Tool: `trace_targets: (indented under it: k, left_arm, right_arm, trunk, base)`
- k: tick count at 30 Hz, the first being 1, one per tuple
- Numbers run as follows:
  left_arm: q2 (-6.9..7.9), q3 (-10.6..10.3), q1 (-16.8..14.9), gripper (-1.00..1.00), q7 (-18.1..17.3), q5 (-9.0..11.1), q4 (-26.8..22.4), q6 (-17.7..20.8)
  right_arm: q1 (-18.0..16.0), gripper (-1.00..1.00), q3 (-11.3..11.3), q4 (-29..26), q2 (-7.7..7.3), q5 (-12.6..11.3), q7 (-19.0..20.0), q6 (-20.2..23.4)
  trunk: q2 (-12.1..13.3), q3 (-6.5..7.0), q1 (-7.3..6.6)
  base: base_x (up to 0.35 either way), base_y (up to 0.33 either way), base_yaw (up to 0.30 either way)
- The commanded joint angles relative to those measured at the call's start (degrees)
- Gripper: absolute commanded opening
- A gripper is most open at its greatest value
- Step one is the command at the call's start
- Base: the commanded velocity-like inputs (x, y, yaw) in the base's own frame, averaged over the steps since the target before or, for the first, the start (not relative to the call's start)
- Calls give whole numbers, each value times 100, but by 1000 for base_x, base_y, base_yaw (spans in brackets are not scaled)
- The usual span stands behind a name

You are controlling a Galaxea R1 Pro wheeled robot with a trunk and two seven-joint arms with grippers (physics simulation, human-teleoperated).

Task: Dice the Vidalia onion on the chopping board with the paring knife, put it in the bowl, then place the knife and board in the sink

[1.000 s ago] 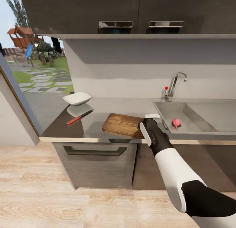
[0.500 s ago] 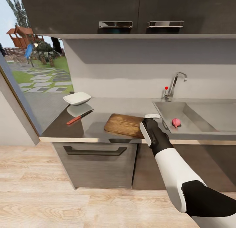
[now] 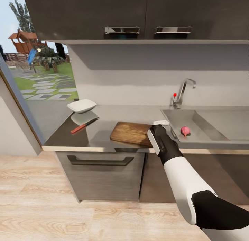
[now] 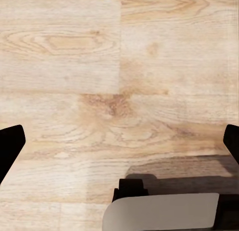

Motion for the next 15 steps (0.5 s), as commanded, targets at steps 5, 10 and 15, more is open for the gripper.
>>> trace_targets:
  k: [5,10,15]
  left_arm:
    - [1,4,1,100,2,0,-5,-11]
    - [-20,4,1,100,2,0,-25,-11]
    - [-15,11,1,100,2,0,-16,-11]
  right_arm:
    - [-4,-100,11,-3,0,-46,-46,18]
    - [-4,-100,-8,-71,-30,-32,-71,31]
    - [-4,-100,-4,-139,0,-28,-85,29]
  trunk:
    - [-2,41,0]
    - [-2,60,0]
    - [-2,61,0]
  base:
    - [0,0,0]
    - [0,0,-2]
    - [0,0,-1]
